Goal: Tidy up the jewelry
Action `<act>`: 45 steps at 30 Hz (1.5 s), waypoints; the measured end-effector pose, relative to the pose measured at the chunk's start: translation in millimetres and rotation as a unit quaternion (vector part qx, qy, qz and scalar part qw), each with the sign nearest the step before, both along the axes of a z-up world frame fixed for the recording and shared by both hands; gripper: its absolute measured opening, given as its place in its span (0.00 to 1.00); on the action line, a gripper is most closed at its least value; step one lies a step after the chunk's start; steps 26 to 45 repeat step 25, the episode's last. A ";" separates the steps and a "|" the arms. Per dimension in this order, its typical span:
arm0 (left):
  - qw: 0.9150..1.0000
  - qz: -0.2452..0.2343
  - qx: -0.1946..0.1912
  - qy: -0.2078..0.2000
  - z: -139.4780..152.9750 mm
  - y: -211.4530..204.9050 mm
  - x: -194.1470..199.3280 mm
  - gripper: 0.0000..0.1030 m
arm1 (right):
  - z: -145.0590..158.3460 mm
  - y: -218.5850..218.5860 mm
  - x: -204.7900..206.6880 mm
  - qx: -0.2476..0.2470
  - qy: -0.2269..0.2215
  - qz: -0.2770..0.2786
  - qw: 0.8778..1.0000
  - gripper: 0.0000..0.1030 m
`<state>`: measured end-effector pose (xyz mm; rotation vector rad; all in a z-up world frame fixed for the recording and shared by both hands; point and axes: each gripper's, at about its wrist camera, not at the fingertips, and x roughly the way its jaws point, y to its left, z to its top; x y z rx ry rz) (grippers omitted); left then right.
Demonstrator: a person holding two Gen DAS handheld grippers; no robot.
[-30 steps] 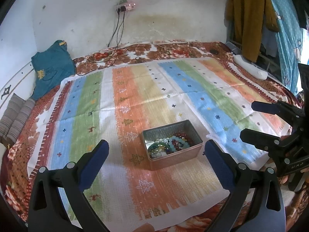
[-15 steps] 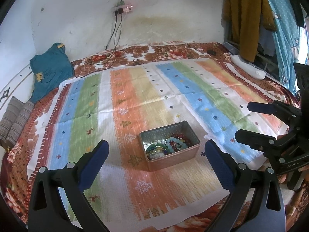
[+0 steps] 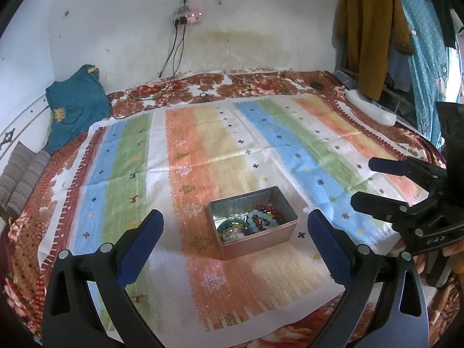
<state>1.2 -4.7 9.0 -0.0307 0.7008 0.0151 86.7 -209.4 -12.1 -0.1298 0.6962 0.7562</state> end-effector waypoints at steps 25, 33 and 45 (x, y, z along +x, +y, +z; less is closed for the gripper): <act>1.000 -0.010 -0.002 -0.005 5.9 -2.2 -2.3 0.95 | 0.4 -5.5 -0.7 0.005 -0.009 -0.001 1.000 0.95; 1.000 -0.010 -0.002 -0.005 5.9 -2.2 -2.3 0.95 | 0.4 -5.5 -0.7 0.005 -0.009 -0.001 1.000 0.95; 1.000 -0.010 -0.002 -0.005 5.9 -2.2 -2.3 0.95 | 0.4 -5.5 -0.7 0.005 -0.009 -0.001 1.000 0.95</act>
